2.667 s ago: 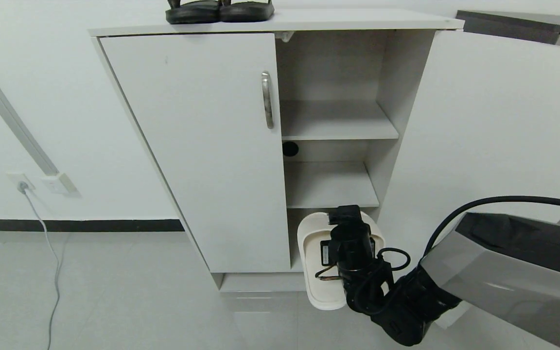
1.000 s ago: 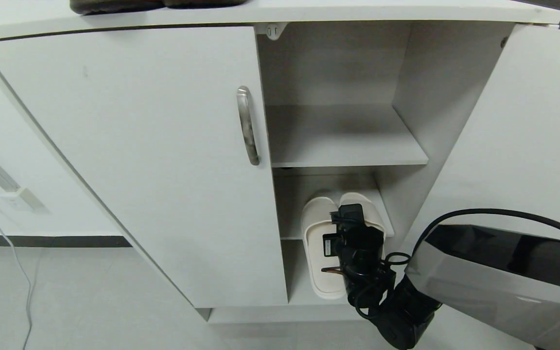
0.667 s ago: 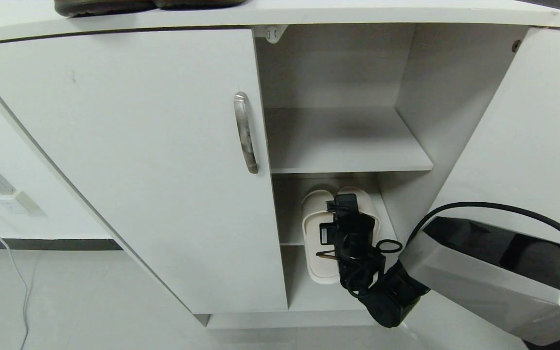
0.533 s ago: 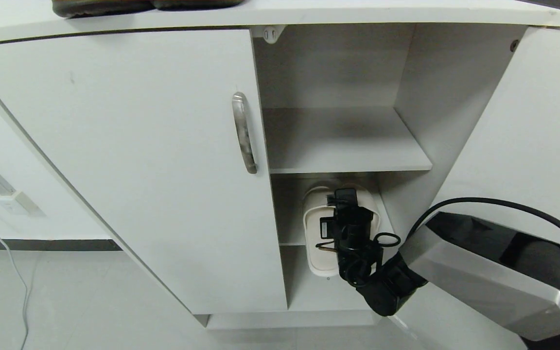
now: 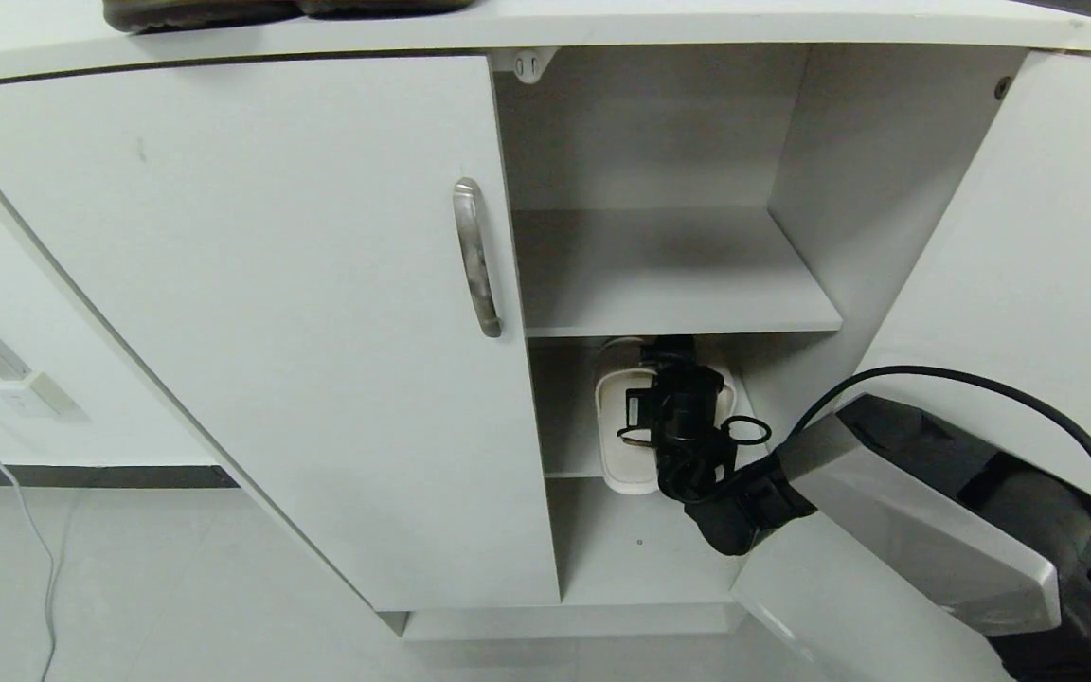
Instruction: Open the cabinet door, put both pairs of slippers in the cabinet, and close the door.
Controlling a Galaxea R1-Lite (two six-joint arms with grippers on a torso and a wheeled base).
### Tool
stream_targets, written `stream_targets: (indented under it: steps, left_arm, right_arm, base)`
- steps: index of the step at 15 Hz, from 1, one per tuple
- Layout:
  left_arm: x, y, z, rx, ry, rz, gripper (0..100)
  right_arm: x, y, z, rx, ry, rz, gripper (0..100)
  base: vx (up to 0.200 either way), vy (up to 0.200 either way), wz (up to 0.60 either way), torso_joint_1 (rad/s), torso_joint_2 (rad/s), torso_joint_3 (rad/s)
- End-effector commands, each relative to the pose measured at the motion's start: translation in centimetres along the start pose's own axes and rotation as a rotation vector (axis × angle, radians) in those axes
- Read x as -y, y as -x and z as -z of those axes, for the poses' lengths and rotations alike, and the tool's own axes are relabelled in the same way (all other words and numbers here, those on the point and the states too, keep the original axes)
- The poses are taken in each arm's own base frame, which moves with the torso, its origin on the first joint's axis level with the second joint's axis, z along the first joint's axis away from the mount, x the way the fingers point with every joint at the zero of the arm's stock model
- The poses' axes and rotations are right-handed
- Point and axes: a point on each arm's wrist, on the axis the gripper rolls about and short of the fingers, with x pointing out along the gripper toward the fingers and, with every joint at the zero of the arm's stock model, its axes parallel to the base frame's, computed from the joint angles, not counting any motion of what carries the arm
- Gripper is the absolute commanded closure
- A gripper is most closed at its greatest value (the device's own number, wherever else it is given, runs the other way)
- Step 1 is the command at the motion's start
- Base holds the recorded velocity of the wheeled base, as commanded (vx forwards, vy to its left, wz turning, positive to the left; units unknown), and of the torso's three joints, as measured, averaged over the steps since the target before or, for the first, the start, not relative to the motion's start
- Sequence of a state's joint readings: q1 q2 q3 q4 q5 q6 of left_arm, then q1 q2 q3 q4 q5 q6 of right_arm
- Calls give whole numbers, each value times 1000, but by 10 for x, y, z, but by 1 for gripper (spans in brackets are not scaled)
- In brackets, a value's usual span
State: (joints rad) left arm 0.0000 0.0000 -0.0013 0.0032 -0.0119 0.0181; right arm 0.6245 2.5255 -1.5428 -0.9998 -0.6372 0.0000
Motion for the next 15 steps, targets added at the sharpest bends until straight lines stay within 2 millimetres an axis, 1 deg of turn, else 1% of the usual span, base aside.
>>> stream_targets:
  steps: [1,5,7,15]
  left_arm:
    - [0,0,0,0,0,0,100]
    - [0,0,0,0,0,0,100]
    - [0,0,0,0,0,0,100]
    - [0,0,0,0,0,0,100]
  right_arm:
    - [1,-4,4,-5,4,0,100]
    - [3,-10,2,-5,4,4,100]
    - [3,-11,6,-19,14,4,100]
    - [0,-16,12,-22,15,4,100]
  base:
    - [0,0,0,0,0,0]
    - [0,0,0,0,0,0]
    - [0,0,0,0,0,0]
    - [0,0,0,0,0,0]
